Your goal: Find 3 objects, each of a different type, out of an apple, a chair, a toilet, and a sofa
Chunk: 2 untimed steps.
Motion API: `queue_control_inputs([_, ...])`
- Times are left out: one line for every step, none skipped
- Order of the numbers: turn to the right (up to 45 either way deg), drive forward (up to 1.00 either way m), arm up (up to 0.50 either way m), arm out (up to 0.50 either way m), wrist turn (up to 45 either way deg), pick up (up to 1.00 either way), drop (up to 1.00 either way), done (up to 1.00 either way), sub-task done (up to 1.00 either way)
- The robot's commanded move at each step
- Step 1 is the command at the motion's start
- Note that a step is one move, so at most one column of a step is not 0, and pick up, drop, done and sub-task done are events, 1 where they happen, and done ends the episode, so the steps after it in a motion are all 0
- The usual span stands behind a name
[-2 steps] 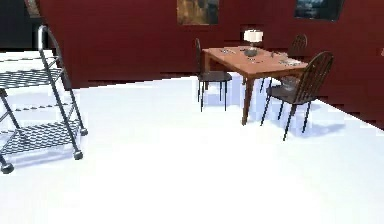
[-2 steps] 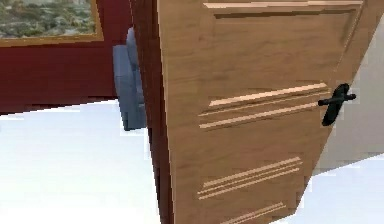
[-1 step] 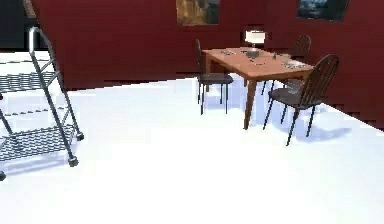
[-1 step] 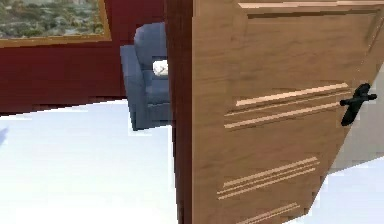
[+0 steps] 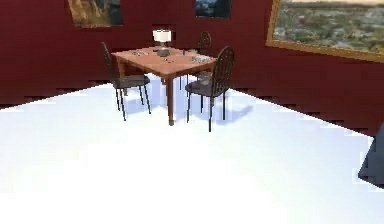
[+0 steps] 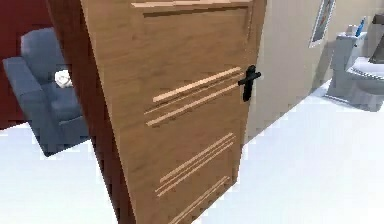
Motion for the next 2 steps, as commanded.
queue_control_inputs([0.0,0.50,0.00,0.00,0.0,0.00,0.00,0.00,0.00])
queue_control_inputs([36.0,0.00,0.00,0.00,0.0,0.00,0.00,0.00,0.00])
